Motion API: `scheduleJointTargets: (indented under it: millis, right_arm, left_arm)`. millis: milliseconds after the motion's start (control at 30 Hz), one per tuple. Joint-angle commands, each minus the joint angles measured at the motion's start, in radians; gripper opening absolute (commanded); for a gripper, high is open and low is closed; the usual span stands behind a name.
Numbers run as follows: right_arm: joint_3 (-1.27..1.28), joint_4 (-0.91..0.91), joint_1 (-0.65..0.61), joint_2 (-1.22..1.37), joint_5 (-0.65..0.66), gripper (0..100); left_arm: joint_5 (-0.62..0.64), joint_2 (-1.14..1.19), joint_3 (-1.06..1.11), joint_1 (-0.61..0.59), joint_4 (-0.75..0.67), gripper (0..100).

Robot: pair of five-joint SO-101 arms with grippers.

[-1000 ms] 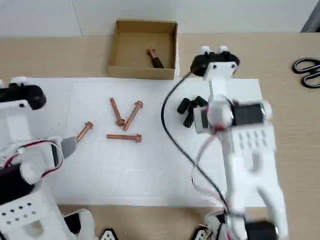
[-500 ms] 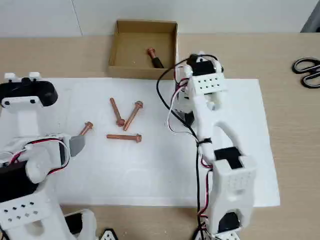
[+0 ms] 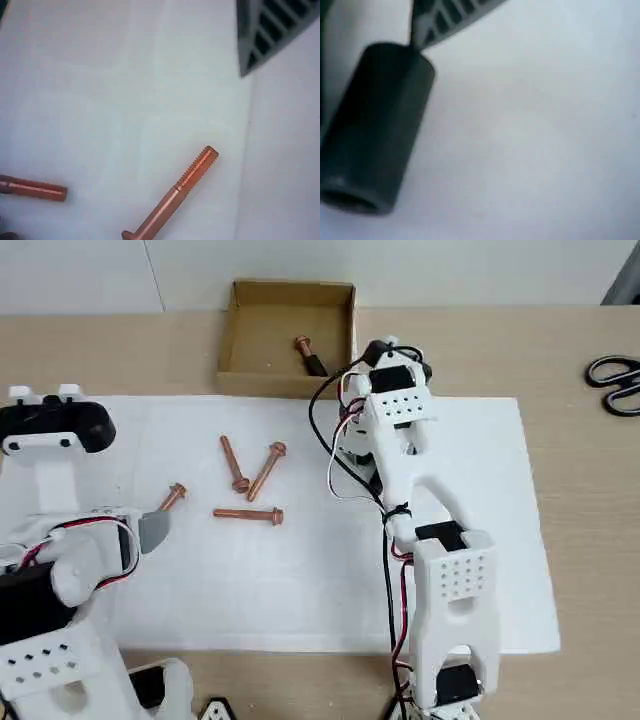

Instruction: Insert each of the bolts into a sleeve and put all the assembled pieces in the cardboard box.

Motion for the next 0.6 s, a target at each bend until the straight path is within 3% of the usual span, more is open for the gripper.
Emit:
scheduleJointTargets:
  millis: [0, 233, 467, 567]
  right_arm:
    - [-0.048, -0.045, 0.022, 0.015, -0.006, 22.3]
    - [-0.048, -0.042, 0.022, 0.071, -0.005, 21.4]
    - [-0.048, -0.038, 0.045, 0.07, -0.003, 0.0]
    - [-0.051, -0.004, 0.051, 0.067, -0.002, 2.0]
  left_arm:
    - [0.006, 0.006, -0.039, 0.006, -0.005, 30]
    - [0.006, 0.006, -0.039, 0.006, -0.005, 30]
    - [0.006, 0.006, -0.039, 0.006, -0.005, 30]
    - [0.006, 0.006, -0.039, 0.006, -0.005, 30]
